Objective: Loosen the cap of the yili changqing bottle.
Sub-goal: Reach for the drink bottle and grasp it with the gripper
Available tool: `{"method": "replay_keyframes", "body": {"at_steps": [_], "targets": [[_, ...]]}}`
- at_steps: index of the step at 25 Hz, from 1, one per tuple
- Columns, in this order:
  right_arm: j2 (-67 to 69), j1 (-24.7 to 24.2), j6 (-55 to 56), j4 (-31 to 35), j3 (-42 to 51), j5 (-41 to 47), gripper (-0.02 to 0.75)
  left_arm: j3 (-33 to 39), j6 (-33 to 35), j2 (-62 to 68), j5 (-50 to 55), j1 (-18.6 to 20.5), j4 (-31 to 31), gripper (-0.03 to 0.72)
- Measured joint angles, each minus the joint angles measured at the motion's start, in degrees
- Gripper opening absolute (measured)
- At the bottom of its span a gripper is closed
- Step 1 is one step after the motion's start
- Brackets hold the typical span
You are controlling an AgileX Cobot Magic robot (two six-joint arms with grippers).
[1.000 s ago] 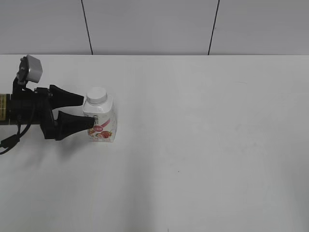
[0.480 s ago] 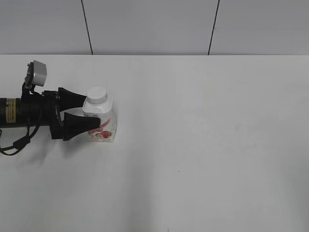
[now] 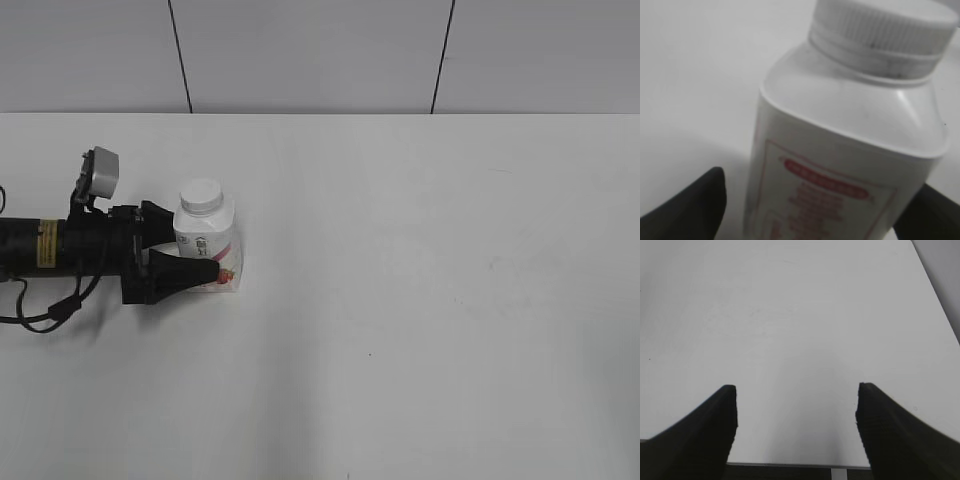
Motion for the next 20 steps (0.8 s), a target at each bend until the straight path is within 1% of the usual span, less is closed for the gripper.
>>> {"method": "replay_keyframes", "body": {"at_steps": [3,11,15,20], "targets": [[0.00,0.00,0.00,0.00,0.00,0.00,0.586,-0.92,0.04,0.64,0.13,-1.30,-0.10,0.573],[0.00,0.00,0.00,0.00,0.00,0.00,0.586,-1.44,0.17,0.64,0.17,-4.46,-1.07,0.563],[0.00,0.00,0.00,0.00,0.00,0.00,0.586,-1.61,0.22,0.64,0.41,-4.79,-0.72,0.550],[0.00,0.00,0.00,0.00,0.00,0.00,0.586,-1.73,0.23,0.64,0.41,-4.79,0.70,0.503]]}}
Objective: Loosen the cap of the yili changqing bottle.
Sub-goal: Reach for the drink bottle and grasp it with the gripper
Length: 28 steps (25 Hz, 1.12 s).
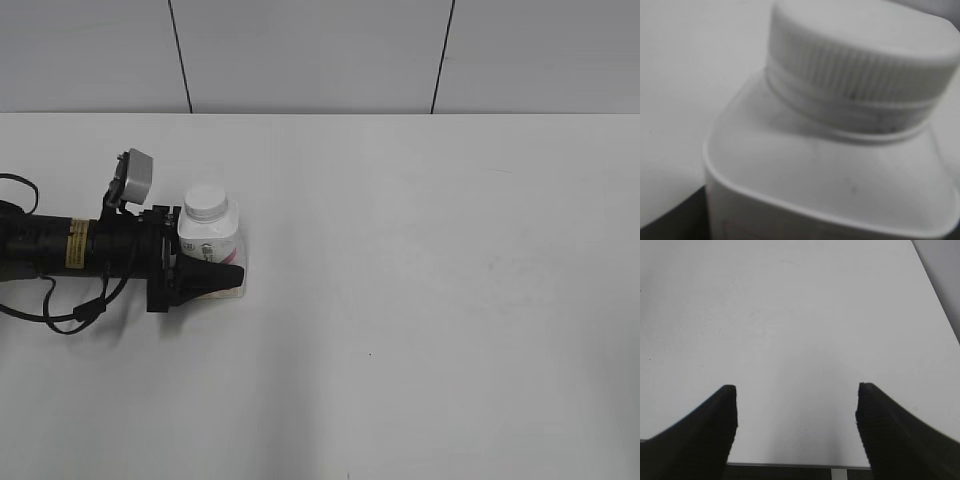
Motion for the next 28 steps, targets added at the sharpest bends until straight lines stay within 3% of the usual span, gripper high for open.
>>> {"method": "replay_keyframes", "body": {"at_steps": [22,28], "targets": [[0.00,0.00,0.00,0.00,0.00,0.00,0.586,0.00,0.18,0.00,0.60,-0.11,0.93,0.442],[0.00,0.00,0.00,0.00,0.00,0.00,0.586,0.00,0.18,0.02,1.30,-0.11,-3.46,0.438]]}}
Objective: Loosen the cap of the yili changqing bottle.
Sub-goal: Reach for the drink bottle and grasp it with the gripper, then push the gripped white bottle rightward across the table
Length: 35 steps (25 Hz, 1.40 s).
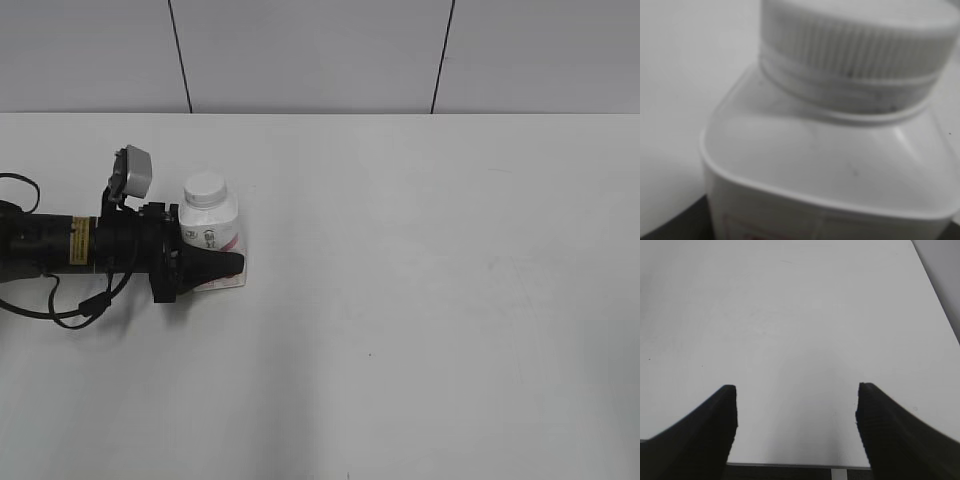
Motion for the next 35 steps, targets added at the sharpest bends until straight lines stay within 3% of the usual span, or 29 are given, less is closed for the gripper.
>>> {"method": "replay_keyframes", "body": {"at_steps": [4,9,19,35], "targets": [[0.00,0.00,0.00,0.00,0.00,0.00,0.586,0.00,0.00,0.00,0.53,-1.31,-1.85,0.436],[0.00,0.00,0.00,0.00,0.00,0.00,0.586,-0.23,-0.05,-0.69,0.57,-6.65,-4.02,0.436],[0.00,0.00,0.00,0.00,0.00,0.00,0.586,-7.24,-0.17,-1.16,2.91,-16.09,-8.37,0.435],[0.00,0.00,0.00,0.00,0.00,0.00,0.586,-9.87,0.28,4.04,5.10,-19.68,-10.70,0.433]]}}
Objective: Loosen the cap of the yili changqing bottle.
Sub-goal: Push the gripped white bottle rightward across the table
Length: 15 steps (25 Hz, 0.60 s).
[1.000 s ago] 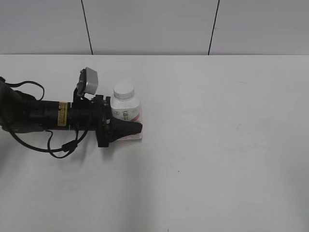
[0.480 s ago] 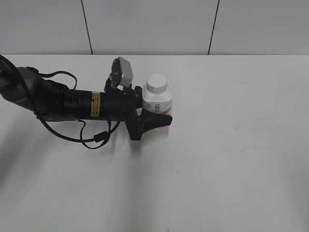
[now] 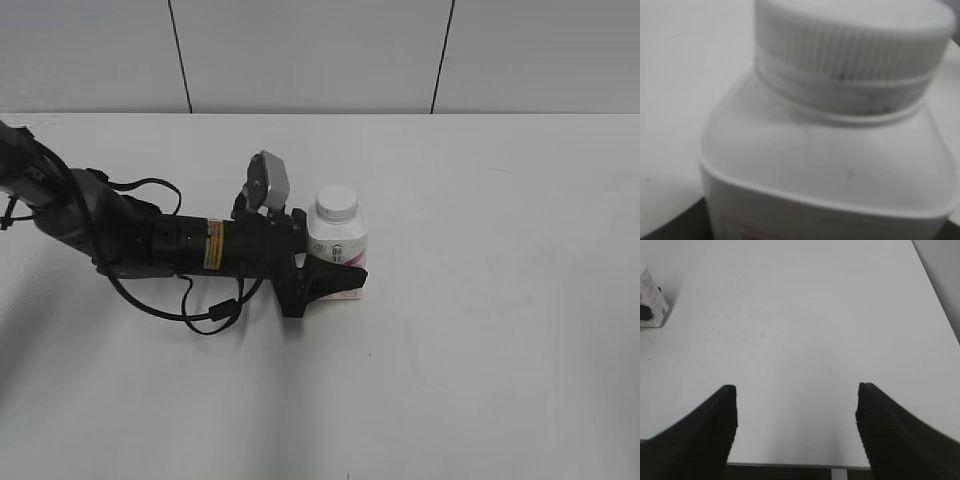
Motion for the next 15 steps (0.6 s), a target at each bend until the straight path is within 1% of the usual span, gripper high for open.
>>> {"method": "replay_keyframes", "body": {"at_steps": [15], "targets": [[0.00,0.00,0.00,0.00,0.00,0.00,0.586,0.00,0.22,1.18,-0.77,0.00,0.05,0.432]]}}
